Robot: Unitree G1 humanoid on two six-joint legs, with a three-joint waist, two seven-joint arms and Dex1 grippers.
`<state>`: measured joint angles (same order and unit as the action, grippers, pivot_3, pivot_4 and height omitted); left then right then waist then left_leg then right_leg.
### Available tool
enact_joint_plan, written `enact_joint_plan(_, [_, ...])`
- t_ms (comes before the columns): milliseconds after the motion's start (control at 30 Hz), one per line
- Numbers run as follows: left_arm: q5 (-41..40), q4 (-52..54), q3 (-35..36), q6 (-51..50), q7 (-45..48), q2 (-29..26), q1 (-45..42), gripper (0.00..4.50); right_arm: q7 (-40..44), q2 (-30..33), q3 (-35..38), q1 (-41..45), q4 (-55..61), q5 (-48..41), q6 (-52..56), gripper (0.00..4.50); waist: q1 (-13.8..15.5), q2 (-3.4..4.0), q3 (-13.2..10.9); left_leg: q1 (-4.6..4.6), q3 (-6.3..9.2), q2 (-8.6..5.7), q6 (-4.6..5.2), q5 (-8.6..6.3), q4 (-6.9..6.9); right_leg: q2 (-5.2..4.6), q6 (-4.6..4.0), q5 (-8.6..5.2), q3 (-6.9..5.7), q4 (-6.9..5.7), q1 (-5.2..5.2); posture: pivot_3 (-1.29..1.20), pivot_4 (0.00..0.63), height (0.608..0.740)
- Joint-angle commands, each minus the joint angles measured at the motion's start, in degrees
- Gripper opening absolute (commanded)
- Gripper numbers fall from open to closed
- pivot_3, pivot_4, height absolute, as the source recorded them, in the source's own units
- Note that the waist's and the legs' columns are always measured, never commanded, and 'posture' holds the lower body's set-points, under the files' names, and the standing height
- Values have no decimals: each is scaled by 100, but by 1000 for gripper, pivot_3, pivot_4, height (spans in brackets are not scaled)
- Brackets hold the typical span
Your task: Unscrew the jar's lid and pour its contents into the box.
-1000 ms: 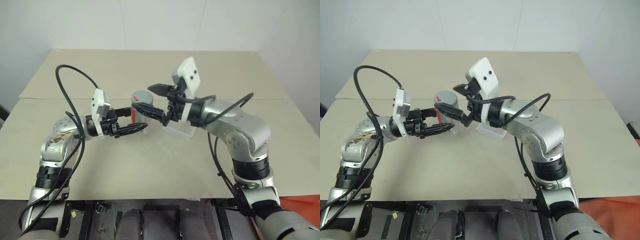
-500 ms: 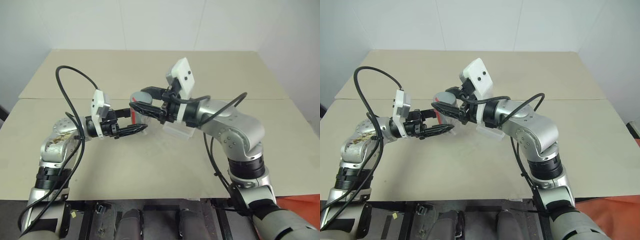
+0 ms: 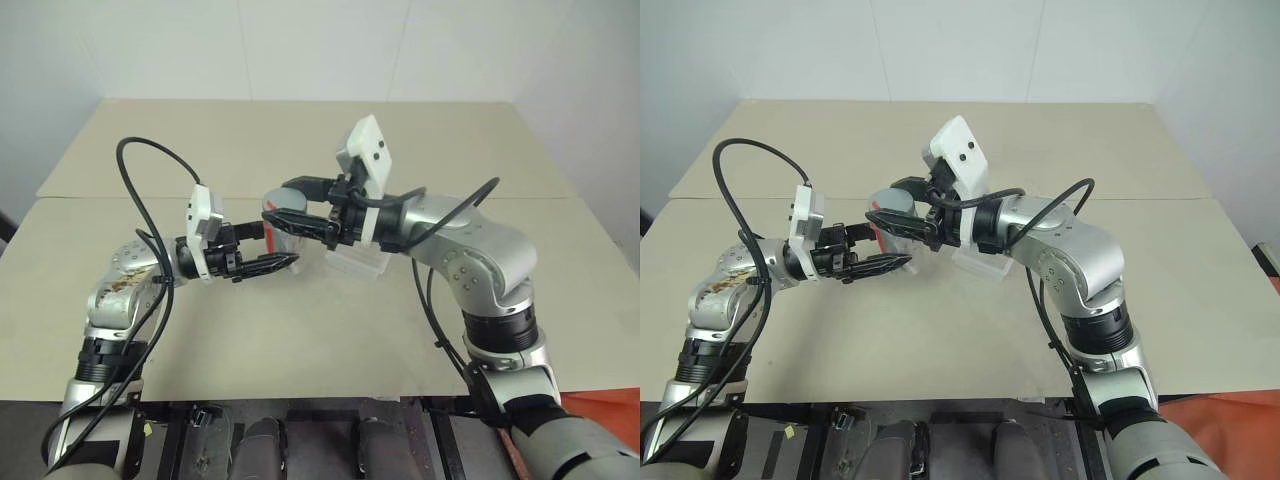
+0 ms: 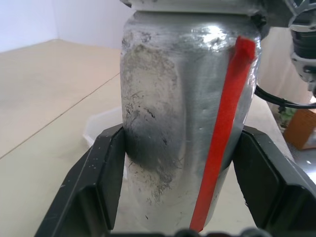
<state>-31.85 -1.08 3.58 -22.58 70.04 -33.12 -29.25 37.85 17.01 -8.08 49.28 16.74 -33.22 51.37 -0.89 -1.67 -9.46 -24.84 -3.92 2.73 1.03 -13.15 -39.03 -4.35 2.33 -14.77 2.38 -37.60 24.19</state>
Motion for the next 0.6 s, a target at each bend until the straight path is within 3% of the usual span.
enact_joint_plan(33, [-152, 93, -12, 121, 215, 45, 8, 2951, 489, 27, 219, 259, 164, -358, -317, 2761, 4, 0, 0, 0, 0, 0, 0, 0, 0, 0, 0, 0, 0, 0, 0, 0, 150, 740])
enact_joint_plan(600, [-585, 303, -108, -186, 962, -277, 239, 2951, 1898, 331, 452, 390, -438, -464, -1223, 2761, 4, 0, 0, 0, 2, 0, 0, 0, -1, 0, 0, 0, 0, 0, -2, 0, 150, 740])
